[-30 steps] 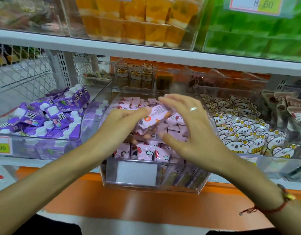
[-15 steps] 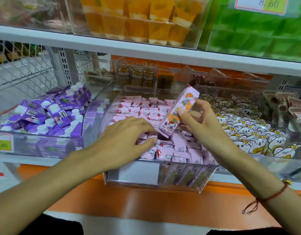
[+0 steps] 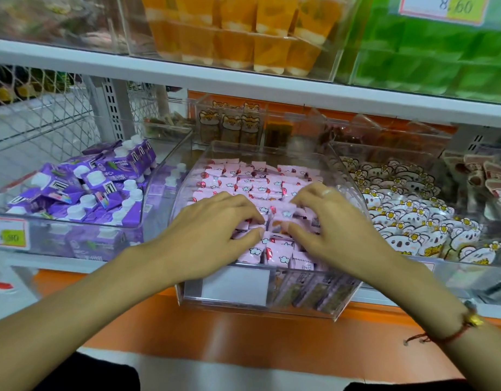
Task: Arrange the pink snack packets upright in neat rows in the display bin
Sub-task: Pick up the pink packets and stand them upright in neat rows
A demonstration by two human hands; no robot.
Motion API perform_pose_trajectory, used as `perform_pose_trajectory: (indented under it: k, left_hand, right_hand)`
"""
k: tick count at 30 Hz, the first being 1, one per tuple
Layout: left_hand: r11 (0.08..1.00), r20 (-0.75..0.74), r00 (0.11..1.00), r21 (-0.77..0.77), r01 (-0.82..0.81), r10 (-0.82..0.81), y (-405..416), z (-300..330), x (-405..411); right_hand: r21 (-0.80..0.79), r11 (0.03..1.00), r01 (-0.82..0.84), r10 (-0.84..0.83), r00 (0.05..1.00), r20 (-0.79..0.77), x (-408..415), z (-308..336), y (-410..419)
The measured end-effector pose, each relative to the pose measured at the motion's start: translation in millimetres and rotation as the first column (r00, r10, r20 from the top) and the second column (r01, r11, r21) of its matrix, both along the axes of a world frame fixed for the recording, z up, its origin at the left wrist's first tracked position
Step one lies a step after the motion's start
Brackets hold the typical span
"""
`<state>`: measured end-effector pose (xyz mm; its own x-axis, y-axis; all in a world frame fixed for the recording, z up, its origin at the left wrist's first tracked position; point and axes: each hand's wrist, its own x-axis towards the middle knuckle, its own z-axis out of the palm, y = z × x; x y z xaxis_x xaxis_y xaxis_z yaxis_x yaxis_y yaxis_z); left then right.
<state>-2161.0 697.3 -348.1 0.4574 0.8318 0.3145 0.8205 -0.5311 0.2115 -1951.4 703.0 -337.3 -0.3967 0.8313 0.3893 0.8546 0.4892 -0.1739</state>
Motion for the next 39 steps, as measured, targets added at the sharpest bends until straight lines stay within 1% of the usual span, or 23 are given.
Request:
perform_pose_trajectory:
  k: [2, 6, 8, 11, 13, 14, 17, 18, 19, 22, 24, 26, 27, 29, 31, 32, 33, 35, 36, 37, 38, 39]
  left_hand:
    - [1.0, 0.01, 1.0, 0.004, 0.001, -0.001, 0, 0, 0]
    - [1.0, 0.021, 1.0, 0.017, 0.002, -0.003, -1, 0, 1]
    - [0.999, 0.009, 0.999, 0.028, 0.031, -0.031, 0, 0, 1]
    - [0.997, -0.037, 0.997, 0.022, 0.075, -0.074, 3, -2, 3]
    - [0.997, -0.077, 0.994, -0.004, 0.075, -0.075, 5, -5, 2]
    - [0.997, -0.098, 0.993, -0.017, 0.072, -0.073, 6, -6, 2]
    - [0.996, -0.12, 0.99, -0.061, 0.062, -0.069, 7, -5, 1]
    - [0.996, -0.129, 0.989, -0.069, 0.063, -0.072, 7, -3, 1]
    - [0.995, -0.139, 0.987, -0.071, 0.065, -0.075, 7, -2, 1]
    - [0.996, -0.153, 0.985, -0.063, 0.071, -0.08, 9, 1, 1]
    - [0.996, -0.158, 0.984, -0.059, 0.071, -0.079, 10, 3, 1]
    - [0.995, -0.165, 0.983, -0.075, 0.065, -0.077, 11, 4, 1]
    - [0.994, -0.172, 0.982, -0.082, 0.067, -0.08, 12, 4, 2]
    - [0.994, -0.187, 0.978, -0.087, 0.073, -0.088, 11, 4, 2]
    - [0.994, -0.192, 0.978, -0.08, 0.07, -0.085, 11, 5, 1]
    - [0.995, -0.191, 0.978, -0.074, 0.069, -0.082, 11, 4, 1]
    - [0.995, -0.19, 0.978, -0.073, 0.069, -0.082, 12, 4, 1]
    - [0.993, -0.168, 0.982, -0.096, 0.072, -0.087, 10, 4, 1]
    - [0.992, -0.126, 0.989, -0.108, 0.068, -0.081, 8, 5, 1]
    - [0.993, -0.049, 0.997, -0.107, 0.054, -0.059, 6, 5, 1]
    - [0.996, 0.062, 0.998, -0.091, 0.023, -0.017, 4, 7, 1]
    - [0.998, 0.192, 0.981, -0.062, -0.024, 0.036, 3, 8, 0]
  right_hand:
    - [-0.078, 0.996, 0.036, -0.027, 0.994, 0.11, 0, -3, 2]
    - [-0.13, 0.991, 0.033, -0.005, 0.976, 0.216, -3, 0, 3]
    - [-0.135, 0.99, 0.036, -0.007, 0.978, 0.209, -4, 2, 3]
    - [-0.1, 0.993, 0.062, -0.059, 0.998, 0.033, -7, 10, 10]
    - [-0.105, 0.99, 0.096, -0.099, 0.995, -0.021, -10, 14, 19]
    - [-0.122, 0.987, 0.102, -0.103, 0.995, -0.004, -11, 15, 24]
    - [-0.195, 0.973, 0.12, -0.091, 0.984, 0.153, -15, 11, 35]
    - [-0.202, 0.972, 0.121, -0.086, 0.981, 0.172, -15, 9, 37]
    - [-0.197, 0.974, 0.114, -0.085, 0.985, 0.148, -15, 9, 39]
    - [-0.164, 0.982, 0.093, -0.101, 0.994, -0.037, -15, 11, 40]
    - [-0.14, 0.987, 0.079, -0.089, 0.994, -0.07, -15, 11, 40]
    - [-0.156, 0.987, 0.035, -0.049, 0.995, -0.086, -15, 9, 40]
    - [-0.177, 0.984, 0.004, -0.026, 0.992, -0.122, -14, 7, 39]
    - [-0.197, 0.978, -0.065, 0.015, 0.97, -0.244, -13, 4, 37]
    - [-0.17, 0.978, -0.121, 0.041, 0.91, -0.413, -14, 5, 34]
    - [-0.136, 0.981, -0.139, 0.051, 0.859, -0.509, -15, 7, 33]
    - [-0.086, 0.987, -0.139, 0.06, 0.799, -0.599, -15, 11, 32]
    - [0.035, 0.997, -0.073, 0.074, 0.66, -0.747, -16, 22, 30]
    - [0.087, 0.996, -0.024, 0.085, 0.578, -0.812, -15, 27, 28]
    - [0.125, 0.992, 0.024, 0.098, 0.485, -0.869, -15, 31, 25]
    - [0.145, 0.987, 0.067, 0.107, 0.397, -0.912, -14, 36, 21]
    - [0.146, 0.984, 0.101, 0.106, 0.325, -0.94, -13, 39, 18]
